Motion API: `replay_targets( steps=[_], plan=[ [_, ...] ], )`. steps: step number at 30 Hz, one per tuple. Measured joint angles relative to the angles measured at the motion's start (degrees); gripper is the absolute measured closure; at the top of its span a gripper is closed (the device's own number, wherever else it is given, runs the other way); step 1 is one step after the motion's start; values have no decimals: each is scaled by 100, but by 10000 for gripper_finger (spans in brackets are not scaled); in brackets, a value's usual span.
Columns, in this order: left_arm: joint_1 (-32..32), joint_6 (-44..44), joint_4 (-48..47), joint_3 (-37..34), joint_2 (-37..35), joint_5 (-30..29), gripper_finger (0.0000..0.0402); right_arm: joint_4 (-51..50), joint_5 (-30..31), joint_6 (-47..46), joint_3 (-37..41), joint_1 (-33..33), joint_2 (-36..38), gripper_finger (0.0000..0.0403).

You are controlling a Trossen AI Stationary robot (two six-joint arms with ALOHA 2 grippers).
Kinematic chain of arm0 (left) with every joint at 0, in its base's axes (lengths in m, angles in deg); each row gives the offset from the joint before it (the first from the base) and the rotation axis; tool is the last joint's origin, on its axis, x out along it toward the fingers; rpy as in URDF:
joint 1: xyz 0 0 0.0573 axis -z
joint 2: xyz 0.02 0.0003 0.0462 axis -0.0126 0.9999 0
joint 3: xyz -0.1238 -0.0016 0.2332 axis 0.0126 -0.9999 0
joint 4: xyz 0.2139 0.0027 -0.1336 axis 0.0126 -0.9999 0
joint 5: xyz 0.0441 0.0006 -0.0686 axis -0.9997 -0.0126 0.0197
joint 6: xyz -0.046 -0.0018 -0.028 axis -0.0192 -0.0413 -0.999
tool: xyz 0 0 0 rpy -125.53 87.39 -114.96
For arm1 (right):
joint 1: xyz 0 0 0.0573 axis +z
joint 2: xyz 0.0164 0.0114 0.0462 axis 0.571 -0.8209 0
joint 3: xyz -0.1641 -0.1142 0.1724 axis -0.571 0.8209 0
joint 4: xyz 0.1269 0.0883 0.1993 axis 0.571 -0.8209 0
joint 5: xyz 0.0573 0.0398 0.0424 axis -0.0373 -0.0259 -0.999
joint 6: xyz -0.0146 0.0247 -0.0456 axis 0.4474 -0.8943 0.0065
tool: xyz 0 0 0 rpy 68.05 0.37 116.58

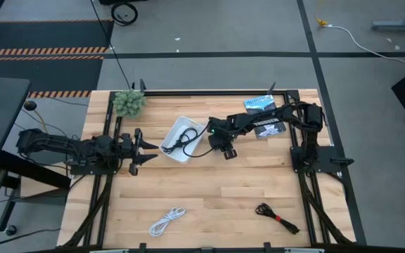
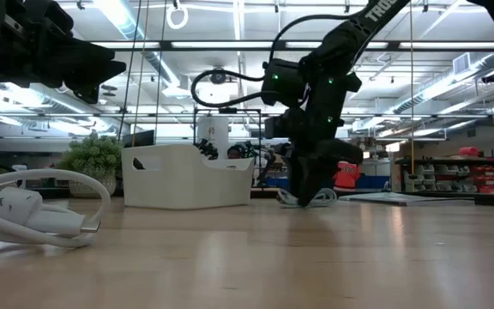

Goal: Pick and place USB-C Cables
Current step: Put the light blue charger cable into the white bin

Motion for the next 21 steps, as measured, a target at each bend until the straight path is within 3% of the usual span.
replay_targets(
  steps=[10, 21],
  plan=[
    [0, 0, -2, -1, -2, 0, 246, -54, 87, 27, -165, 207, -18, 388],
    [0, 0, -2, 0, -2, -1, 246, -456, 1812, 753, -1210, 1213, -33, 387]
  ],
)
